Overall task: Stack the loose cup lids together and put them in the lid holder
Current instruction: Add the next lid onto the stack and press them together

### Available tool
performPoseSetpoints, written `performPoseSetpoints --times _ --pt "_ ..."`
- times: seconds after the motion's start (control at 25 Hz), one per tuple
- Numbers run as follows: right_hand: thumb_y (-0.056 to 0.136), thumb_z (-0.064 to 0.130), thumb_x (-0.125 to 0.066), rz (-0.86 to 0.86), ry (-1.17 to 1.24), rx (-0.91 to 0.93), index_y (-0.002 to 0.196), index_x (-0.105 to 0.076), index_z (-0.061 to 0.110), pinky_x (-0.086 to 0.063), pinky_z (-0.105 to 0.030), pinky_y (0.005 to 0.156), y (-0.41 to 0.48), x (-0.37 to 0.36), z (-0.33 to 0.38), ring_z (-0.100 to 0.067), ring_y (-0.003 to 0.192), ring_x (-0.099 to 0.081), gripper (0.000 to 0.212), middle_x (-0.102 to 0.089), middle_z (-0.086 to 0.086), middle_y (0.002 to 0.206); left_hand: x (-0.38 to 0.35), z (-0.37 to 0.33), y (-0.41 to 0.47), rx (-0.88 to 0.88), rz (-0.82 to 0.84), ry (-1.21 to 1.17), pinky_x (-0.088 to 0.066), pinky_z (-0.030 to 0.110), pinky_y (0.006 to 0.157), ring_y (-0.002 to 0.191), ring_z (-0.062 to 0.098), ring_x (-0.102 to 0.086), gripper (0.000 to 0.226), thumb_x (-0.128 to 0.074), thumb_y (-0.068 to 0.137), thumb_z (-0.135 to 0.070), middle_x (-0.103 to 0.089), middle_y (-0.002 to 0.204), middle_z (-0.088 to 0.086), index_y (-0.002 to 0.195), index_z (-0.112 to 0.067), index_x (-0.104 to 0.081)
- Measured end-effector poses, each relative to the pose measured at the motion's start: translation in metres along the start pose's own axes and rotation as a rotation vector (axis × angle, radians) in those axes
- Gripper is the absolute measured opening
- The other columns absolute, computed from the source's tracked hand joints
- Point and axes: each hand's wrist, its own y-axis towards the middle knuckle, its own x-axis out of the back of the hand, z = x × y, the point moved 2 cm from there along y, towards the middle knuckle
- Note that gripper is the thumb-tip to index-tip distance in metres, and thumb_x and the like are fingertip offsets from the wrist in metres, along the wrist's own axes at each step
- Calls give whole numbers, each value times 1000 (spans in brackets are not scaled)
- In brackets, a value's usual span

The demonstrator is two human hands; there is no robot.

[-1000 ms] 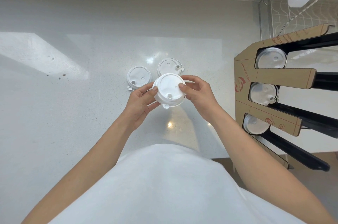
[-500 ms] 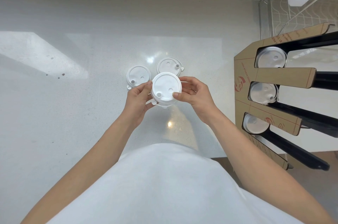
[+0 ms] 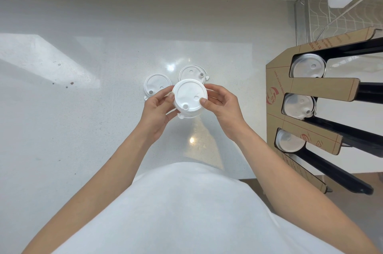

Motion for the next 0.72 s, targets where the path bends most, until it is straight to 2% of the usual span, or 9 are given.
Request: performPoseSetpoints --times 0.08,0.24,0.36,0.52,0.6,0.72 --pt "90 6 -70 -38 -2 5 126 -64 9 -55 -22 83 0 0 -2 -12 105 -70 37 -71 -9 121 -1 -1 -1 -5 19 -33 -59 35 91 108 23 -68 39 -56 100 -6 -67 111 9 139 -7 -56" --pt "94 11 -67 -99 19 -23 124 -65 9 -61 -37 85 1 1 -3 -14 97 -71 30 -70 -8 119 -2 -1 -2 -8 70 -65 -59 35 93 103 17 -70 44 -60 95 2 -68 103 4 139 -7 -56" --pt "93 13 -69 -150 16 -7 118 -68 8 -62 -36 80 1 1 -2 -9 90 -73 26 -73 -5 109 -3 -1 -2 -5 96 -72 -59 36 94 101 18 -69 45 -62 94 3 -67 101 4 137 -8 -58" --pt "90 14 -72 -192 -21 26 112 -70 13 -62 -31 76 0 -1 0 -9 87 -74 22 -74 -4 104 -3 0 -3 21 75 -106 -60 39 92 105 20 -72 40 -68 93 -11 -73 105 2 132 -12 -63" --pt "88 14 -74 -185 -52 41 108 -72 17 -63 -34 77 0 -3 1 -14 90 -74 19 -74 -3 104 -4 1 -3 34 20 -99 -61 36 85 104 20 -72 48 -73 89 -22 -77 103 -3 133 -10 -60" --pt "87 12 -75 -172 -92 65 101 -72 22 -63 -39 79 1 -8 1 -20 96 -73 17 -74 -1 103 -1 2 -2 25 -45 -27 -61 31 81 103 18 -73 50 -75 89 -22 -80 95 -5 133 -9 -59"
